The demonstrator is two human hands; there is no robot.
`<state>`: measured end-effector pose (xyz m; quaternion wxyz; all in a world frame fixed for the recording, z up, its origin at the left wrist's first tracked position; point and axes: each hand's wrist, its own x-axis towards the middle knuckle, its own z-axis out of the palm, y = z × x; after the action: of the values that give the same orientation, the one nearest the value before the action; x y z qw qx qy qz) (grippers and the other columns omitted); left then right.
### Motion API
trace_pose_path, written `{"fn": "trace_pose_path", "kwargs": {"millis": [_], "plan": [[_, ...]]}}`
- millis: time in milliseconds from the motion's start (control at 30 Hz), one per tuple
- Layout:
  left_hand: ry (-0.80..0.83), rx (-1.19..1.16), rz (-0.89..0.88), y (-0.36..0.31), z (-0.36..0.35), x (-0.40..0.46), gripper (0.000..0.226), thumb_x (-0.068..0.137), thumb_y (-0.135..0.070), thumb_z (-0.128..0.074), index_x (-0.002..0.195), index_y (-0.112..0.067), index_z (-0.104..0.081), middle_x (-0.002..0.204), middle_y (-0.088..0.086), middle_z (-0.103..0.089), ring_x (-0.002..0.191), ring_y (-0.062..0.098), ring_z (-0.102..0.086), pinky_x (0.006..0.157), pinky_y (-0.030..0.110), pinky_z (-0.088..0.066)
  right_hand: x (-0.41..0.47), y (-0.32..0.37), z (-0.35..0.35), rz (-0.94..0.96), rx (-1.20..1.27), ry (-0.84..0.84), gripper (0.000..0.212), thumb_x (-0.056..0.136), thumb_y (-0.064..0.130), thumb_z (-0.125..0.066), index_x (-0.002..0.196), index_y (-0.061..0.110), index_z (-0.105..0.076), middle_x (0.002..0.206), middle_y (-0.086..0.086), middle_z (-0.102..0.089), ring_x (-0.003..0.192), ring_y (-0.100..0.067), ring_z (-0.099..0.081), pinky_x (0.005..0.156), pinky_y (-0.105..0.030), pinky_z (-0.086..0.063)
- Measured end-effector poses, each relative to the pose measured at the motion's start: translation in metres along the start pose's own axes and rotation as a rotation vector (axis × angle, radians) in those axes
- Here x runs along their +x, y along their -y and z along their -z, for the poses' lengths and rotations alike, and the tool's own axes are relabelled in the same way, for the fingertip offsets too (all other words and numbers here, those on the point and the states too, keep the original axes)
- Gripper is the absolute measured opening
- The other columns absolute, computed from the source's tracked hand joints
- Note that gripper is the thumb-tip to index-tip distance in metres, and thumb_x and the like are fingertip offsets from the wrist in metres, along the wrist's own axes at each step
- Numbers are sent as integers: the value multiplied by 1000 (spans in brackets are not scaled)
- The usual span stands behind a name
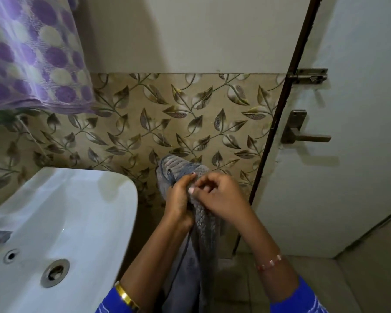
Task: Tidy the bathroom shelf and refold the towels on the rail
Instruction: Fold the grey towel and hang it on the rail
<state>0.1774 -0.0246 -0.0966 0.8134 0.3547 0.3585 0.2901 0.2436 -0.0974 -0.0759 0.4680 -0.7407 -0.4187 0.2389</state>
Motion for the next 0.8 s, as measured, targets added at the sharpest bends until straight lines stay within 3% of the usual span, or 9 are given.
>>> {"fn": "trace_pose_path", "kwargs": {"millis": [67,233,333,400,433,500,600,667,800], "plan": [[63,-85,-6,-2,2,0,31,90,-24,-46,68,-9,-62,51,3,-65,46,13,-64,44,18,-52,0,-2,-8,38,-77,-26,22,77,28,-71,95,20,-61,84,9,-43,69,-2,-44,60,-15,-37],[81,-294,-38,-8,13,2,56,87,-56,-40,84,-8,-70,78,12,-73,70,23,-72,68,33,-58,2,-1,-7,89,-248,126,52,73,33,-74,118,20,-51,107,7,-36,101,-9,-46,87,-27,-46],[83,-314,-16,-10,17,1,57,87,-54,-41,95,-4,-66,86,15,-72,75,23,-72,69,32,-60,4,-2,-11,143,-275,123,34,79,15,-65,111,17,-54,98,8,-40,78,1,-44,66,-11,-39],[81,-212,25,-11,20,-1,46,88,-46,-47,91,-4,-66,83,14,-73,71,22,-72,67,33,-58,7,-6,-12,101,-126,116,24,82,3,-58,100,20,-57,88,9,-51,72,3,-50,56,-7,-40],[67,-153,40,-12,20,-3,40,89,-42,-48,90,-6,-66,78,13,-74,69,22,-72,65,33,-55,9,-9,-11,49,26,103,25,83,0,-55,95,21,-59,86,9,-58,74,-2,-56,59,-9,-46],[27,-73,34,-16,22,-3,33,91,-39,-48,92,-10,-63,77,12,-74,74,24,-70,63,34,-52,12,-15,-6,-100,333,1,28,84,-3,-52,90,22,-61,86,5,-66,74,-8,-64,66,-20,-52],[-52,65,-104,-20,27,0,27,92,-34,-48,101,-12,-61,91,8,-69,86,20,-66,69,32,-52,18,-22,11,-213,556,-313,25,86,-3,-47,82,16,-62,72,-2,-65,58,-15,-60,54,-27,-49],[-80,215,-206,-17,29,3,28,93,-30,-46,111,-13,-59,96,5,-68,92,19,-65,80,32,-52,24,-30,23,-240,531,-465,24,87,-4,-41,82,13,-58,69,-3,-60,56,-16,-54,49,-23,-44],[-58,397,-310,-5,27,3,22,96,-27,-42,113,-23,-55,109,1,-62,106,20,-59,94,36,-47,31,-42,17,-238,437,-521,25,88,-1,-39,102,14,-53,80,-8,-59,63,-21,-53,56,-29,-42]]}}
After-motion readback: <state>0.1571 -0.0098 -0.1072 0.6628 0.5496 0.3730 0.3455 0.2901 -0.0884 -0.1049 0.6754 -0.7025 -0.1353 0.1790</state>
